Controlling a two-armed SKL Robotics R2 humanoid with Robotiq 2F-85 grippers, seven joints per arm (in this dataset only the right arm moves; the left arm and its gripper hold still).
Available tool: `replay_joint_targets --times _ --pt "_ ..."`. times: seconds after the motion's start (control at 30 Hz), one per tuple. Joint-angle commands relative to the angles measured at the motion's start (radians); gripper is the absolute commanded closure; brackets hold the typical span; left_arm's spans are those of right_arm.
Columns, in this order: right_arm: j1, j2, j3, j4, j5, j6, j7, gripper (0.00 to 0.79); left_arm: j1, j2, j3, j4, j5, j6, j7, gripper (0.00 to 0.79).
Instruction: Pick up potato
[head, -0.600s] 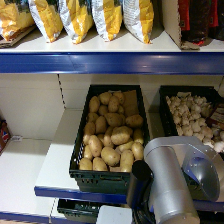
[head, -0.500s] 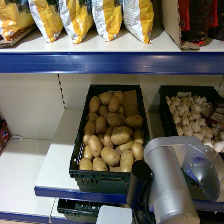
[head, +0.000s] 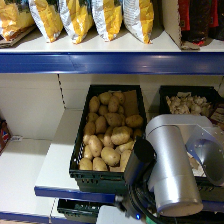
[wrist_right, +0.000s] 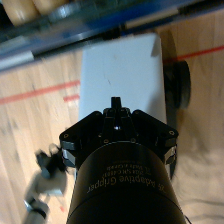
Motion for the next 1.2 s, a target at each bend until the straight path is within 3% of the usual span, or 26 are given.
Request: replay_joint_targets --times 0.03,0.2,0.43,0.57,0.67,0.9,1.2 --pt "0.002 0.002 -0.01 0.002 0.113 -0.007 -0.102 0.773 0.0 0.0 0.0 0.0 0.0 -0.001 0.0 0.785" --pt "0.007 0.005 -0.014 0.003 0.207 -0.015 -0.183 0.776 0.0 0.0 0.0 0.0 0.0 -0.001 0.0 0.785" --pt "0.028 0.015 -0.003 0.007 0.41 -0.026 -0.338 0.776 0.0 0.0 0.0 0.0 0.0 -0.001 0.0 0.785" --pt "0.036 0.023 0.002 0.017 0.466 -0.029 -0.363 0.778 0.0 0.0 0.0 0.0 0.0 -0.001 0.0 0.785" --pt "0.04 0.029 0.006 0.032 0.489 -0.029 -0.366 0.78 0.0 0.0 0.0 0.0 0.0 -0.001 0.0 0.785" --pt "0.069 0.092 0.011 0.181 0.545 -0.05 -0.332 0.777 0.0 0.0 0.0 0.0 0.0 -0.001 0.0 0.785" --pt "0.087 0.205 0.008 0.459 0.577 -0.099 -0.189 0.761 0.0 0.0 0.0 0.0 0.0 -0.001 0.0 0.785"
